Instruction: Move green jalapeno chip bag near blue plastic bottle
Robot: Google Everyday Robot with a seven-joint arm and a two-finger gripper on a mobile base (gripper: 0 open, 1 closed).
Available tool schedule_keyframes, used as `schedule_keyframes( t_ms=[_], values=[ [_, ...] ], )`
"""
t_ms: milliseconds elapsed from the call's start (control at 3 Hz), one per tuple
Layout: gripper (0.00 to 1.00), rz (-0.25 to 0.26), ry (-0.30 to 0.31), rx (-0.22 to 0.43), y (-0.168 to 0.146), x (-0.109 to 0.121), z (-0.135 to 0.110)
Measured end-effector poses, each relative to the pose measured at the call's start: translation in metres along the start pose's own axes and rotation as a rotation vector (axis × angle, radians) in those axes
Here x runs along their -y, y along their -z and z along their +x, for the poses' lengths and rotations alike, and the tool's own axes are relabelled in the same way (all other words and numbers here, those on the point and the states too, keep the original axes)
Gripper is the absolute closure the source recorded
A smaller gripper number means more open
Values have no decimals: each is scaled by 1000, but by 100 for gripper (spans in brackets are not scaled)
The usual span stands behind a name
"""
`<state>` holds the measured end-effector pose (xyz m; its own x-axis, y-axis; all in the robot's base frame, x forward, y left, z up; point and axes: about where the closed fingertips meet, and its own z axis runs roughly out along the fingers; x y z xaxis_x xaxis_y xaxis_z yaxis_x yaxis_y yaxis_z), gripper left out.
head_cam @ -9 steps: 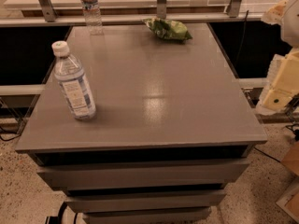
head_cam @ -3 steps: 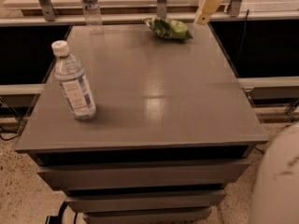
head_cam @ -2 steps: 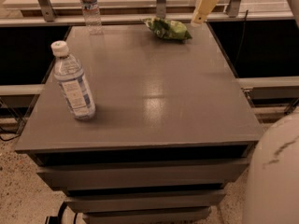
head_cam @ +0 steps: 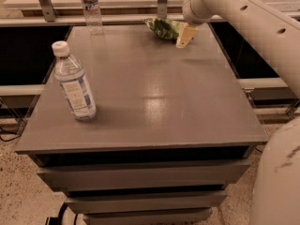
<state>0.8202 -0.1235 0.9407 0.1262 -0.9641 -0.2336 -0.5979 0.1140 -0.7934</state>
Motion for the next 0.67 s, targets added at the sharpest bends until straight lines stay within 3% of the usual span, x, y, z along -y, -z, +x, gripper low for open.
schedule_keyframes(
  t_ms=[333, 667],
  values=[
    [0, 0, 0, 0, 0, 0, 0],
    [0, 45, -1, 11, -1, 0, -8]
  ],
)
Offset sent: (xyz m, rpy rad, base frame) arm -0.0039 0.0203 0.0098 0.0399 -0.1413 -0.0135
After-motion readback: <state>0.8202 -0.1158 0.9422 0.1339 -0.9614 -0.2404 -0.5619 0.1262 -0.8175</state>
